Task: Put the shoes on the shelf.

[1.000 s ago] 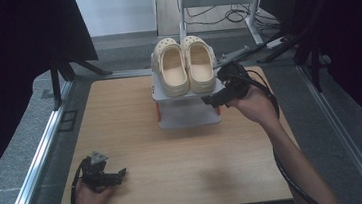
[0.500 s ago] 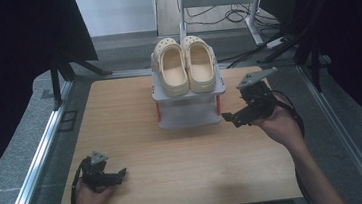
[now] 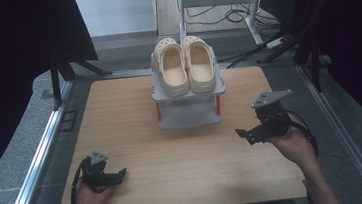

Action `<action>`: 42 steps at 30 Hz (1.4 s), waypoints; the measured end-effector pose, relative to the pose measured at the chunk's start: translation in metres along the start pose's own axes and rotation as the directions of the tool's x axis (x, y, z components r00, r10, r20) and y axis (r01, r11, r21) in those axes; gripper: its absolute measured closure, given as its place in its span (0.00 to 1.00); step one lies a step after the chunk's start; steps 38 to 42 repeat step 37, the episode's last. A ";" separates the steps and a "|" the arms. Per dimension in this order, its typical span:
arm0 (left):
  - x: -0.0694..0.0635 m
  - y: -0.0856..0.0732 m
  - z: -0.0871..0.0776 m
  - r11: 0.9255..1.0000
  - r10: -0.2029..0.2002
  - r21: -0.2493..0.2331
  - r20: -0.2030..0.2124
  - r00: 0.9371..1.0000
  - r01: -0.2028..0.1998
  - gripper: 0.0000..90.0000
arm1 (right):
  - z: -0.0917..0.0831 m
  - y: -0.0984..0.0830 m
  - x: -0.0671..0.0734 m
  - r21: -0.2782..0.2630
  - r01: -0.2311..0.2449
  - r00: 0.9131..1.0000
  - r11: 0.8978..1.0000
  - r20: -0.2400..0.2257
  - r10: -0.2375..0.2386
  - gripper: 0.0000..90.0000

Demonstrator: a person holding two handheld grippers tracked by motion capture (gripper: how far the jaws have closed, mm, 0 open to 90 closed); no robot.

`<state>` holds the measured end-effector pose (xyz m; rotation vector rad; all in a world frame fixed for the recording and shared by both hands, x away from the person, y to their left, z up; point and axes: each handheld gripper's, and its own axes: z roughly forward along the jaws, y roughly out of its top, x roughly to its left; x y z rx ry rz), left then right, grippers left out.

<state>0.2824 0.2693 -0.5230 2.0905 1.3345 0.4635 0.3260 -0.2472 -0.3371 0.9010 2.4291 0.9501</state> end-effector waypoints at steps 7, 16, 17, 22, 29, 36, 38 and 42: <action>0.000 0.000 0.000 1.000 -0.001 -0.001 -0.001 1.000 0.001 0.00 | 0.013 -0.026 0.002 -0.002 -0.032 0.999 0.999 -0.009 0.032 0.00; 0.000 0.000 0.000 1.000 -0.001 0.000 -0.001 1.000 0.001 0.00 | 0.036 -0.061 0.002 0.011 -0.054 0.999 0.998 -0.007 0.054 0.00; 0.000 0.000 0.000 1.000 -0.003 -0.001 -0.001 1.000 0.003 0.00 | 0.040 -0.066 0.002 0.009 -0.055 0.998 0.998 -0.009 0.055 0.00; 0.000 0.000 0.000 1.000 -0.003 -0.001 -0.001 1.000 0.003 0.00 | 0.061 -0.091 0.008 0.006 -0.049 0.999 0.999 -0.010 0.049 0.00; 0.000 0.000 0.000 1.000 -0.003 -0.001 -0.002 1.000 0.003 0.00 | 0.095 -0.126 0.018 0.019 -0.082 0.996 0.996 -0.029 0.083 0.00; 0.000 0.000 0.000 1.000 -0.004 -0.001 -0.002 1.000 0.004 0.00 | 0.111 -0.145 0.019 0.025 -0.151 0.988 0.988 -0.019 0.151 0.00; -0.001 0.000 0.000 1.000 -0.004 -0.001 -0.003 1.000 0.004 0.00 | 0.111 -0.145 0.019 0.026 -0.152 0.988 0.988 -0.017 0.152 0.00; -0.001 0.000 0.000 1.000 -0.004 -0.001 -0.003 1.000 0.004 0.00 | 0.111 -0.145 0.019 0.026 -0.152 0.988 0.988 -0.017 0.152 0.00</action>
